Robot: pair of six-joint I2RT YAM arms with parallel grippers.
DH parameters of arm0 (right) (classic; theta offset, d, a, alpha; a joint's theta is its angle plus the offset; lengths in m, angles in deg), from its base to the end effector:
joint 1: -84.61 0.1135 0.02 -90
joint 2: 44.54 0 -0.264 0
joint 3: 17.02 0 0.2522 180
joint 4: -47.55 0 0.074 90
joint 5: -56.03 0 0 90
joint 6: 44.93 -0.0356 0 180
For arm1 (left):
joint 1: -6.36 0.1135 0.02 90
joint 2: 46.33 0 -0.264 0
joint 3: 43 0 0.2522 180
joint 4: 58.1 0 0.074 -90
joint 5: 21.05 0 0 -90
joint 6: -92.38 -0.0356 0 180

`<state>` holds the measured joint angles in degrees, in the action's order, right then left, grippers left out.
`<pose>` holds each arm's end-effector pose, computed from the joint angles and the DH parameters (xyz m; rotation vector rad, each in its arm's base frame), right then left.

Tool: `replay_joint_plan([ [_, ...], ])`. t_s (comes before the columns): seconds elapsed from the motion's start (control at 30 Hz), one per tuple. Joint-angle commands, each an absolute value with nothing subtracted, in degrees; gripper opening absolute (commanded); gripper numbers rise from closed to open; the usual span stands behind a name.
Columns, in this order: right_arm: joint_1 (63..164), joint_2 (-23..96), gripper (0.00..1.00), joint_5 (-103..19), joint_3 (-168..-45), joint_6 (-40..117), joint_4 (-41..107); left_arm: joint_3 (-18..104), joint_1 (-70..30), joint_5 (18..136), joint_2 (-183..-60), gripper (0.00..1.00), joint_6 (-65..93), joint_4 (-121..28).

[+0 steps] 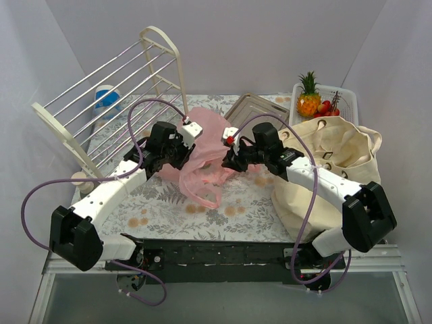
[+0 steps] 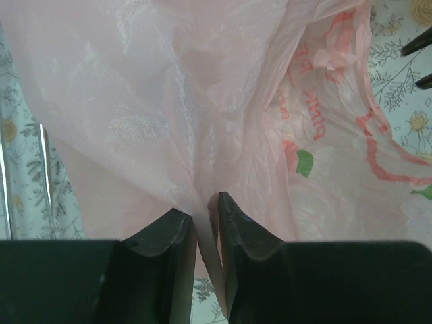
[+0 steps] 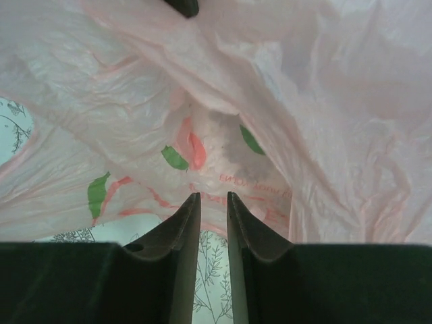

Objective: Untie the knot of the grocery bags and take out the mixed food

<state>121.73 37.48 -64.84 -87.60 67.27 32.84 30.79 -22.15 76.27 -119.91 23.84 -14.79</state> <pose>0.2476 0.2103 0.2788 -1.2883 1.5673 0.7091 0.2416 -0.1364 0.2930 0.2130 2.3799 -0.5761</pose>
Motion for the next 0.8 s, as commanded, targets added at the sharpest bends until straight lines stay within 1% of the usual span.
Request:
replay_joint_plan([
  [0.0,121.3,40.8,0.27,-65.3,-87.8,64.6,35.6,36.6,-21.9,75.0,-121.2,0.13,25.8,-17.1],
  [0.03,121.3,41.3,0.27,-65.7,-88.2,63.7,36.2,37.0,-21.9,74.9,-121.9,0.08,26.0,-17.0],
  [0.07,121.5,42.3,0.27,-65.9,-88.7,63.3,36.5,37.3,-21.9,74.8,-122.2,0.0,26.0,-17.0],
  [0.17,122.0,43.9,0.28,-64.6,-89.2,62.5,37.7,37.5,-21.7,74.8,-122.1,0.0,25.9,-17.5],
  [0.2,122.2,44.3,0.3,-64.6,-89.4,62.5,38.0,37.7,-21.6,75.3,-121.7,0.0,26.4,-17.5],
  [0.33,123.2,47.1,0.33,-62.7,-90.7,60.8,39.3,39.3,-21.4,79.4,-120.9,0.0,26.9,-15.3],
  [0.47,123.5,49.7,0.35,-57.6,-91.8,59.6,40.5,40.2,-21.4,85.2,-118.1,0.0,26.8,-11.2],
  [0.57,123.5,50.1,0.41,-56.3,-91.6,59.1,41.3,39.9,-21.4,86.9,-116.4,0.0,26.4,-8.8],
  [0.6,123.5,50.2,0.46,-56.4,-91.5,58.6,41.7,39.4,-21.4,86.9,-115.6,0.0,26.4,-8.4],
  [0.7,123.5,50.8,0.55,-58.1,-91.6,57.6,42.6,36.3,-21.4,86.4,-114.5,0.0,26.2,-8.3],
  [0.77,123.8,51.4,0.58,-57.8,-92.0,57.1,42.8,35.1,-21.4,86.7,-114.4,0.0,26.5,-8.9],
])
